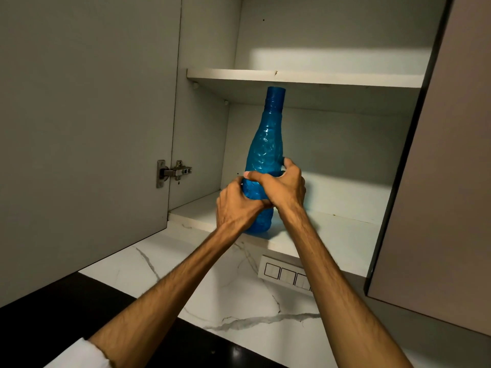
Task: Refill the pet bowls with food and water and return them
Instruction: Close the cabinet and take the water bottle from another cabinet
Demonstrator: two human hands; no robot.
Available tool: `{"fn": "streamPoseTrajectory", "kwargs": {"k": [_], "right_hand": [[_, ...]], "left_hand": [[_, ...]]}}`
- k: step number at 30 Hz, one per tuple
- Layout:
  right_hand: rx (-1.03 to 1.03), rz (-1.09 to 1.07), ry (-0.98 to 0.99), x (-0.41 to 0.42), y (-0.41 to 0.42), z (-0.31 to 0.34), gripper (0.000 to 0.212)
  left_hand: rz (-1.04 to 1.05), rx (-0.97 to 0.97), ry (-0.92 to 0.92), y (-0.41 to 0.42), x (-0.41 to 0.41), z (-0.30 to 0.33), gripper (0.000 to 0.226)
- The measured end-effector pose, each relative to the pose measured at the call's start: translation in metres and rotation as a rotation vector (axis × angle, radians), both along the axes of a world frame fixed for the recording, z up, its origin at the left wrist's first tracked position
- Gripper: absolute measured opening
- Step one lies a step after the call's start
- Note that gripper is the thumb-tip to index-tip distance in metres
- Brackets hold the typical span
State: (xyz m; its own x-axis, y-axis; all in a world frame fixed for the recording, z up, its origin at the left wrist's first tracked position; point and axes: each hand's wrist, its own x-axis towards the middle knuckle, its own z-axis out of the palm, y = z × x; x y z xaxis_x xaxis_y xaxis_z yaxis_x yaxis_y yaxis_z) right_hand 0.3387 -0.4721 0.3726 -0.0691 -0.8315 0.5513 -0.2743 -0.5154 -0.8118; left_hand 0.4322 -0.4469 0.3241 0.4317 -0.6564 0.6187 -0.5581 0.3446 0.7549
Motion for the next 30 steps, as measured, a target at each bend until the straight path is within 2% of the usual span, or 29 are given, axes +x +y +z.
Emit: {"fn": "streamPoseTrajectory", "kwargs": {"k": [8,21,30], "right_hand": [[-0.021,0.027,0.005,0.006,0.061,-0.008,0.053],[0.011,0.082,-0.007,0.016,0.144,-0.052,0.068],[0.049,0.065,0.007,0.026,0.176,-0.116,0.076]], "left_hand": [[0.001,-0.034,0.021,0.055,0.009,-0.011,0.072],[0.004,-0.098,0.037,0.139,0.022,-0.06,0.07],[0.001,-0.012,0.055,0.179,0.026,-0.117,0.077]]}}
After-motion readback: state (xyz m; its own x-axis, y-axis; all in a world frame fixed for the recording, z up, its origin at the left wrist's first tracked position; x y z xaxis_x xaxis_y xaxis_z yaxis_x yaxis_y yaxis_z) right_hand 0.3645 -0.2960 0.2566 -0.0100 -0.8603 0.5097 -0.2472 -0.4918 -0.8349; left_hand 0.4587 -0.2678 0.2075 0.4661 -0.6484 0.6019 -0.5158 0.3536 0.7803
